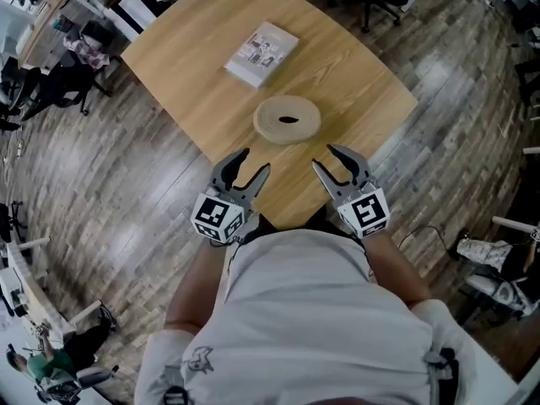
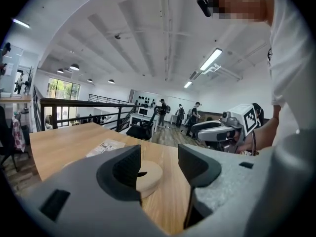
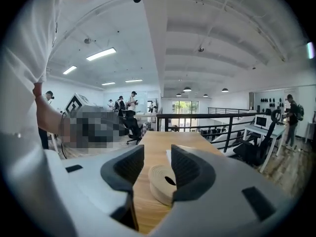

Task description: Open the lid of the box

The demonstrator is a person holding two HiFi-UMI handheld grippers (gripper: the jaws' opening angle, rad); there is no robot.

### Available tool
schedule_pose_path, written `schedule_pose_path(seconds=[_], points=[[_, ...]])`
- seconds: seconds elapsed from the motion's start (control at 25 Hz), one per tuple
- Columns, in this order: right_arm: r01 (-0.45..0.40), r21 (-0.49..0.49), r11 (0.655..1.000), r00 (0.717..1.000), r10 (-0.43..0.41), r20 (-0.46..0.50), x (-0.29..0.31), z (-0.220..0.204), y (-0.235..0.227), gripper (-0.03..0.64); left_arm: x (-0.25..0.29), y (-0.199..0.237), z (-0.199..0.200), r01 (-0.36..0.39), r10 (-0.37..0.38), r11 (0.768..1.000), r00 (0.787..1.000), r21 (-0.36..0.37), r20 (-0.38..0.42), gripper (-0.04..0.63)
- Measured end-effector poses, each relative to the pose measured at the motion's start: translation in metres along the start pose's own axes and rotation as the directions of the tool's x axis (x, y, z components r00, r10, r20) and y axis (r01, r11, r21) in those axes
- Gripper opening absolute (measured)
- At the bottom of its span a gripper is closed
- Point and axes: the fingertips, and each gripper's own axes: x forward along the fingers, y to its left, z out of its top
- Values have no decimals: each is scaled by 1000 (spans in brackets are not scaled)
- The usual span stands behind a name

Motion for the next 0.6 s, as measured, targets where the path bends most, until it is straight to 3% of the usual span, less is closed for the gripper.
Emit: schedule_pose_path(seconds=[0.16, 0.36, 0.6], points=[[15, -40, 999, 998, -17, -56, 24, -7, -1, 179, 11, 26, -17, 44, -44, 999, 998, -13, -43, 225], [15, -87, 996, 987, -28, -155, 49, -25, -1, 181, 26, 41, -38, 155, -157, 988, 982, -27, -107, 236], [-2, -178, 984, 966, -45, -256, 79, -55, -8, 184, 41, 63, -62, 212, -204, 977, 963, 25, -176, 238]])
